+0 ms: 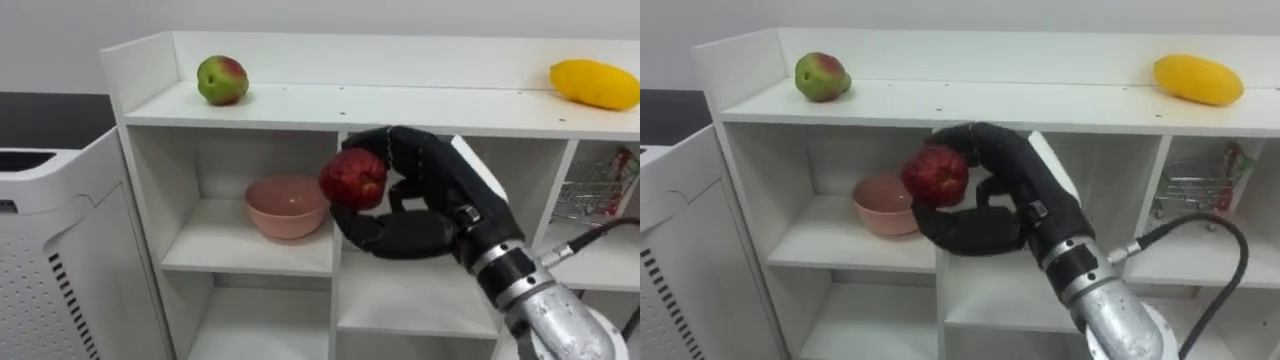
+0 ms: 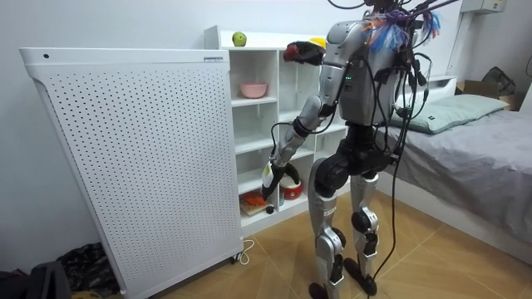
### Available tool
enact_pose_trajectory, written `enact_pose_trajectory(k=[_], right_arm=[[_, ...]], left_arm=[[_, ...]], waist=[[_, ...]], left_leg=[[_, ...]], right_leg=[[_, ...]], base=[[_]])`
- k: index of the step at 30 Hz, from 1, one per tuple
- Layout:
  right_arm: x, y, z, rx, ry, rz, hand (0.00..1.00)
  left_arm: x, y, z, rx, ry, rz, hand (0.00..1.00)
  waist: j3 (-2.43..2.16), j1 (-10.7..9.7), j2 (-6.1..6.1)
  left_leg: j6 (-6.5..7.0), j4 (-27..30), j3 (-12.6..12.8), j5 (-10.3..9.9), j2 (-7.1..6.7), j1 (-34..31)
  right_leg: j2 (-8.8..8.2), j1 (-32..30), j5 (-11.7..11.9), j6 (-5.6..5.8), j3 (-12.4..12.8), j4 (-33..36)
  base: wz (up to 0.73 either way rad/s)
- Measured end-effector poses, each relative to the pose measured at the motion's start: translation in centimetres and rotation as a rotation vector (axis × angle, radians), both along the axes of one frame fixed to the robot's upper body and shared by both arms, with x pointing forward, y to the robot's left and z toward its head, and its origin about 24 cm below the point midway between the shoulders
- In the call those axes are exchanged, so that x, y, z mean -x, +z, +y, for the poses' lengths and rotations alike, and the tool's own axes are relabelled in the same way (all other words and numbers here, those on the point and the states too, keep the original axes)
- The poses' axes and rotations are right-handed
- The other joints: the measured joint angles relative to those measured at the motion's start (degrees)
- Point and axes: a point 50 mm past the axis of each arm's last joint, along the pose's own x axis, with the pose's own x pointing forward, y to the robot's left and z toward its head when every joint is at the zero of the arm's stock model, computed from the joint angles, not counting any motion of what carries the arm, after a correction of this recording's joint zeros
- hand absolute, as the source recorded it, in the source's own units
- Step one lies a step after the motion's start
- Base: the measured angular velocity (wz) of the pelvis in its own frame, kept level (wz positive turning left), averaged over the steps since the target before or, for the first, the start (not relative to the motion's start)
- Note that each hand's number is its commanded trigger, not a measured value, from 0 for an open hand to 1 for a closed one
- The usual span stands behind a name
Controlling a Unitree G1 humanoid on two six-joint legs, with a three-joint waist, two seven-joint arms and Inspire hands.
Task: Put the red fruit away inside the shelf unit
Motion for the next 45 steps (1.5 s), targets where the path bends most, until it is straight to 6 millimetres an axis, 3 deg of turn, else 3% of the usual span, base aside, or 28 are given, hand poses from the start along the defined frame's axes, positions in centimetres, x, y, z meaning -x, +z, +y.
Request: enact_pose_trajectory(k=[4,7,13,17,20,22,28,32,39,45], right_arm=[[-0.6,-4.6,-0.1,-0.106,-0.013,0.205,1.0],[-1.0,-7.6,-0.7,-0.155,-0.065,0.34,1.0],[-0.8,-13.4,-2.5,-0.436,-0.173,0.637,1.0],[-0.3,-16.7,-3.8,-0.57,-0.286,0.788,1.0],[-0.6,-17.4,-4.4,-0.674,-0.334,0.833,1.0],[-0.5,-17.9,-4.8,-0.757,-0.37,0.858,1.0],[-1.2,-18.1,-5.6,-1.027,-0.417,0.884,1.0],[-2.3,-16.8,-6.0,-1.194,-0.407,0.838,1.0],[-4.3,-14.4,-6.3,-1.332,-0.377,0.769,1.0],[-6.8,-10.3,-7.7,-1.369,-0.352,0.662,1.0]], left_arm=[[0.6,-0.3,-0.1,-0.013,0.016,0.004,0.0],[1.1,-0.7,-0.4,-0.025,0.026,0.028,0.0],[2.8,-1.6,-0.6,-0.015,0.095,0.09,0.0],[2.6,-1.6,-0.6,-0.009,0.153,0.077,0.0],[1.8,-1.4,-0.7,-0.02,0.168,0.053,0.0],[1.4,-1.2,-0.7,-0.015,0.189,0.028,0.0],[0.3,-0.8,-0.6,-0.009,0.257,-0.013,0.0],[0.4,-0.8,-0.3,-0.006,0.342,-0.019,0.0],[1.2,-1.2,-0.7,-0.058,0.326,0.024,0.0],[-0.1,-0.8,-1.2,-0.095,0.244,0.01,0.0]], waist=[[0.01,-0.2,0.25],[-0.31,-0.2,0.86],[-0.24,-0.6,0.91],[1.04,-0.7,0.67],[1.85,-0.3,-0.16],[2.04,0.0,-0.35],[3.24,0.2,-0.41],[3.57,0.3,-0.97],[3.61,1.1,-1.33],[3.71,1.9,-1.6]], left_leg=[[0.02,0.3,0.0,0.0,-0.07,-1.6],[0.26,1.1,-0.1,0.3,-0.11,-4.5],[0.4,1.5,-0.3,1.0,-0.22,-8.0],[0.66,2.4,-0.3,1.3,-0.38,-10.4],[0.95,4.6,-0.6,1.7,-0.79,-15.5],[0.97,6.4,-0.5,1.7,-1.01,-18.2],[1.57,12.5,-0.6,1.5,-1.93,-26.6],[1.87,18.0,-0.4,0.3,-2.96,-34.1],[1.63,25.1,-0.3,-0.2,-3.09,-44.4],[1.23,30.2,-0.2,-0.7,-3.29,-52.1]], right_leg=[[-0.14,-1.2,0.0,0.04,-0.2,0.0],[-0.26,-4.1,0.6,-0.02,-0.2,0.2],[-0.79,-7.8,0.7,-0.06,-0.6,1.5],[-1.39,-10.5,0.6,-0.01,-0.8,3.4],[-2.19,-16.3,0.6,-0.01,-0.9,6.8],[-2.57,-18.9,0.6,-0.02,-0.8,8.5],[-4.3,-27.2,-0.5,-0.21,-0.8,15.3],[-5.94,-35.6,-2.9,-0.55,0.1,22.8],[-6.25,-45.6,-3.5,-1.31,1.3,29.3],[-6.94,-53.4,-3.9,-1.87,1.5,34.6]], base=[[0.01],[0.0],[0.02],[0.01],[0.0],[0.07],[0.09],[0.07],[0.03],[0.04]])
